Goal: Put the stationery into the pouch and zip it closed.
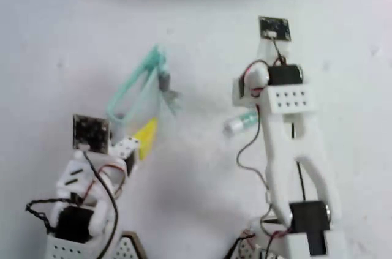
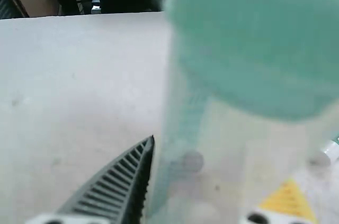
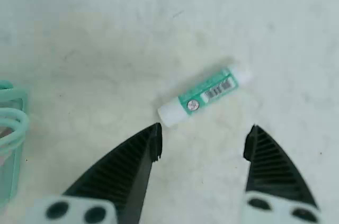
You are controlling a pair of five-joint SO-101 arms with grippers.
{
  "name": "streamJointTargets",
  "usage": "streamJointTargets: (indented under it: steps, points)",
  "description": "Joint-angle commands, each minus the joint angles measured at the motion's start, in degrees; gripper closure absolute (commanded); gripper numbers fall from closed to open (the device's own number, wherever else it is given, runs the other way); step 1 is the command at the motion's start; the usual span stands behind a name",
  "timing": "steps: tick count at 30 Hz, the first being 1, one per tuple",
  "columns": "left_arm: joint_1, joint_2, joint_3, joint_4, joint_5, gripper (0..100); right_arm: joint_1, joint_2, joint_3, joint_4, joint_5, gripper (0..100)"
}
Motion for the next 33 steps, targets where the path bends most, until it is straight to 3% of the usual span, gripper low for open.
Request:
streamJointTargets:
  steps: [1, 25, 33]
  points:
    - [0.04, -0.40, -2.02, -0.26, 0.18, 73, 0.40, 2.68, -2.64, -2.86, -4.75, 76.2]
    - [0.04, -0.40, -2.02, -0.26, 0.18, 73, 1.10, 4.44, -2.20, -5.76, -7.56, 76.5]
    - [0.04, -0.40, -2.02, -0.26, 0.18, 73, -5.76, 4.44, 2.11, -8.75, -7.47, 76.2]
